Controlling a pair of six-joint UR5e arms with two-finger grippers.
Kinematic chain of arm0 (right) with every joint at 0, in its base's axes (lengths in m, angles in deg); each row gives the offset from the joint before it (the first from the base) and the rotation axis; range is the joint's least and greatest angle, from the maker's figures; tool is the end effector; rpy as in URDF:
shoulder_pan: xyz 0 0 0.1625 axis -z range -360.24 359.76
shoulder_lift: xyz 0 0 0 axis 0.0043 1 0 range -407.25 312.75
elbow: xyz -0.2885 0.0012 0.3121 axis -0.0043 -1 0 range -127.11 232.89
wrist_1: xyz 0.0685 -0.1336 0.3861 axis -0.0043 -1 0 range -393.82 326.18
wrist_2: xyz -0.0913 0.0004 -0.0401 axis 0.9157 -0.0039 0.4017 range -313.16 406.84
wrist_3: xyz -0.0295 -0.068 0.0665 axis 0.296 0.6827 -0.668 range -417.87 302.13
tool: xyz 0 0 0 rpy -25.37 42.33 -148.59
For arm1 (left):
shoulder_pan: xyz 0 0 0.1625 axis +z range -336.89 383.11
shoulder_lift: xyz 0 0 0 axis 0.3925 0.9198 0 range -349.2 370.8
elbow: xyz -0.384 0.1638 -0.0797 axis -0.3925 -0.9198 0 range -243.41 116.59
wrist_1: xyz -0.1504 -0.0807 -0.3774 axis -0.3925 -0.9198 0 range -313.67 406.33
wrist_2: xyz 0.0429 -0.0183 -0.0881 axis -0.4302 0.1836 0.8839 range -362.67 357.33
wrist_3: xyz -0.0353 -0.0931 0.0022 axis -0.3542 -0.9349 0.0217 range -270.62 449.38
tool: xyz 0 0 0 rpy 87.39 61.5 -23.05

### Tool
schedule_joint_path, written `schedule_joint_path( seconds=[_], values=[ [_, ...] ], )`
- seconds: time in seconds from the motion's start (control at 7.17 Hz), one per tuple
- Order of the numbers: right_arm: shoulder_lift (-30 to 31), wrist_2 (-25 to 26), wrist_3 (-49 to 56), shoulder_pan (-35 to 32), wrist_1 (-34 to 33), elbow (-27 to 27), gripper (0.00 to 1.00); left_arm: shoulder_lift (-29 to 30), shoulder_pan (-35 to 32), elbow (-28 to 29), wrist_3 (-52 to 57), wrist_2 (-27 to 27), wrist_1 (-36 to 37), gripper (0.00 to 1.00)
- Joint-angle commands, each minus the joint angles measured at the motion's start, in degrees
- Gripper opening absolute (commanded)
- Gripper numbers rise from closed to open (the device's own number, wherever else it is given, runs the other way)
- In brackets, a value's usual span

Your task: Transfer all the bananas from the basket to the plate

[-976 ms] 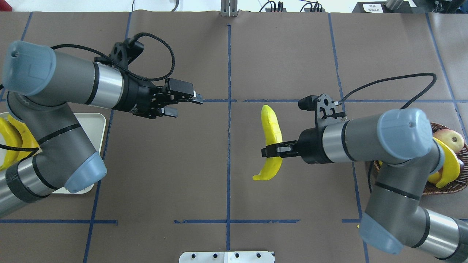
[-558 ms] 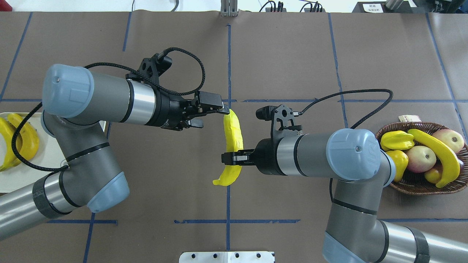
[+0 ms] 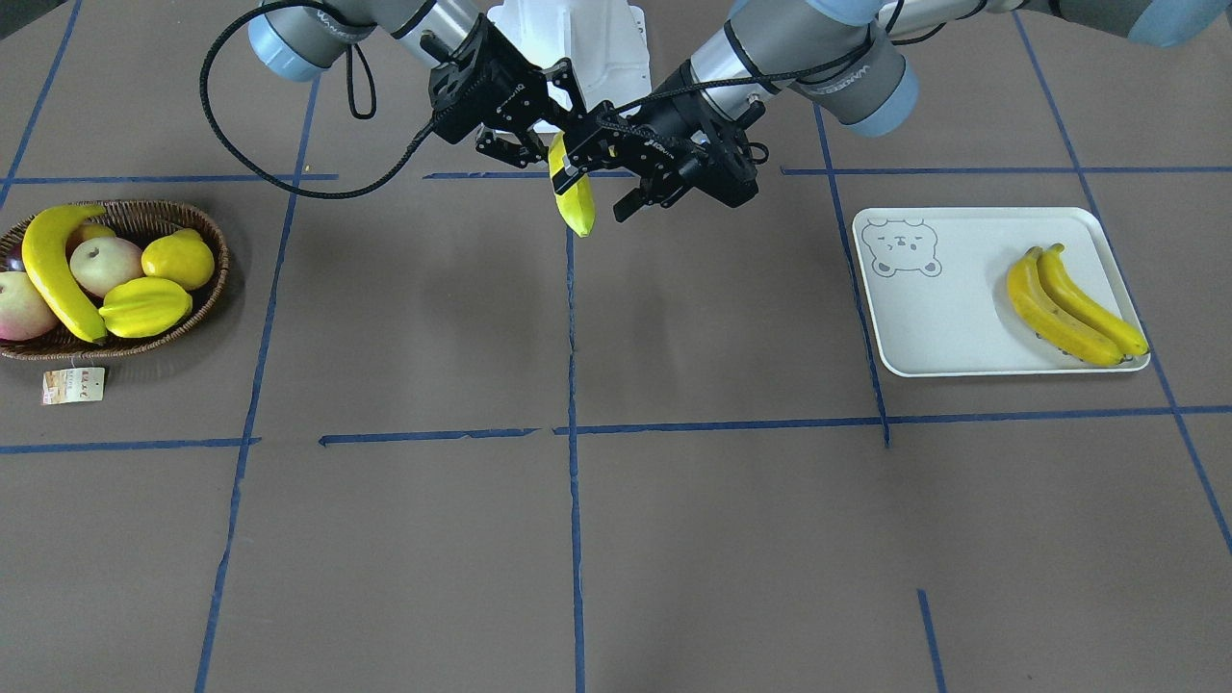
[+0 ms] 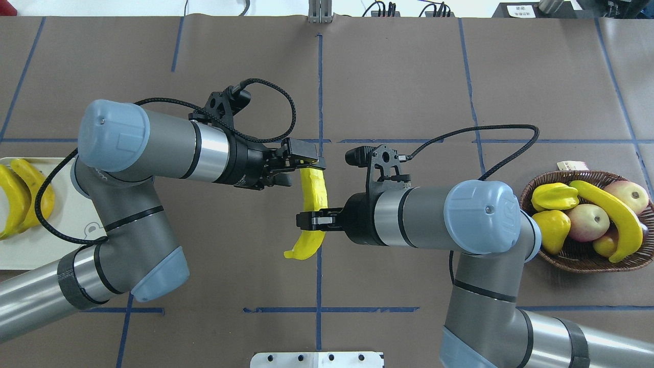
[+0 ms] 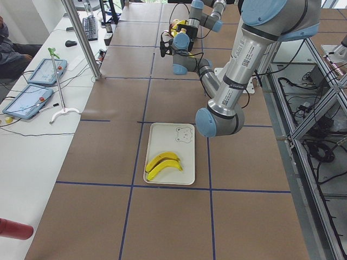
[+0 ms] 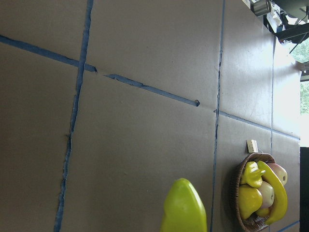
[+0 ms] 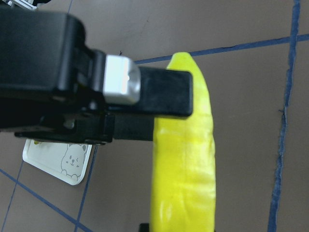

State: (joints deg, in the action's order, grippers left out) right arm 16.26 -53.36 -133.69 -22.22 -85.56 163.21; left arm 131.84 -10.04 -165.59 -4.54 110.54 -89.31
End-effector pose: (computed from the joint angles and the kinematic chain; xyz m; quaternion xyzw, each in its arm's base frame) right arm -0.4799 -0.3184 0.1660 0.1466 -0.6605 -0.0101 0.7363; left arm 0.4496 -0.4060 0.1604 0.0340 0.6998 -0.0890 0.7080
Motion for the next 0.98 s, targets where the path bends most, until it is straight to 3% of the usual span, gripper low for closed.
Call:
schedule_joint_path(
  seconds=[0.0, 0.56, 0.84],
  values=[
    [-0.23, 0.27, -0.03, 0.09, -0.03, -0.02, 0.19, 0.25, 0.80, 0.05, -0.12, 0.00, 0.03, 0.82],
    [-1.55, 1.77, -0.03, 0.79, -0.03, -1.07, 0.19, 0.25, 1.16, -0.13, -3.54, 0.00, -0.06, 0.68],
    [-1.55, 1.77, -0.03, 0.79, -0.03, -1.07, 0.20, 0.16, 1.16, -0.13, -3.63, 0.00, 0.02, 0.25]
  ],
)
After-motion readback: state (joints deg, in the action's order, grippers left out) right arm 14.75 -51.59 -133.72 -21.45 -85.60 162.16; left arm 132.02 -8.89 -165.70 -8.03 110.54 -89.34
